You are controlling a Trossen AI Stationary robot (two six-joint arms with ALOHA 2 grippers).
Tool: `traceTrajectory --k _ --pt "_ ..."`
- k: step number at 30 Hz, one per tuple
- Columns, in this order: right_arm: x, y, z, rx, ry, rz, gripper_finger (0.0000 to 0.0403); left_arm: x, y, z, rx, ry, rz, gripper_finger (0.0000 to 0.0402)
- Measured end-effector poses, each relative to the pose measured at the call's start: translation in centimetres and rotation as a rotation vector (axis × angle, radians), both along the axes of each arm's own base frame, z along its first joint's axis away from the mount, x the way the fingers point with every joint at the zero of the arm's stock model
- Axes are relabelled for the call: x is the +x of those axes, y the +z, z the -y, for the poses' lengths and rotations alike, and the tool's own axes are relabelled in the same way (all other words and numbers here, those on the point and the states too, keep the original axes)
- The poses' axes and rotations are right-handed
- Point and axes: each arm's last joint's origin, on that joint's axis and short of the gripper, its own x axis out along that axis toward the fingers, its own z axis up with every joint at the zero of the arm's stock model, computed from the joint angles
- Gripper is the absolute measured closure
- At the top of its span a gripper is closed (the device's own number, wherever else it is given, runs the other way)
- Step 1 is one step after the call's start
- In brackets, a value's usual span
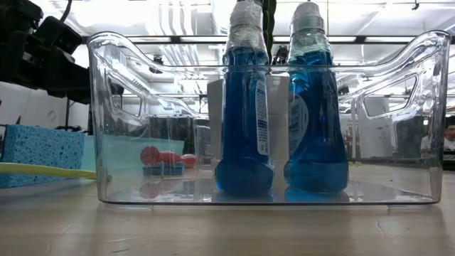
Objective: Pick & Place Kitchen Sink Supplies
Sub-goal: Put the blue dishwashing brush into the light blue bin
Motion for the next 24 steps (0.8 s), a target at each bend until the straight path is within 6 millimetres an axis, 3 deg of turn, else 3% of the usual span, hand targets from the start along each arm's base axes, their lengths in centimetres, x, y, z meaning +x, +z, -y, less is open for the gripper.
traceTrajectory --k 13,24 --pt "-0.8 -1.5 0.2 0.035 0.042 0.039 0.0198 0.0 0.0 0.0 0.0 0.0 0.0 0.0184" --pt "-0.8 -1.9 0.5 0.005 0.108 0.101 0.0363 0.0 0.0 0.0 0.0 0.0 0.0 0.0184"
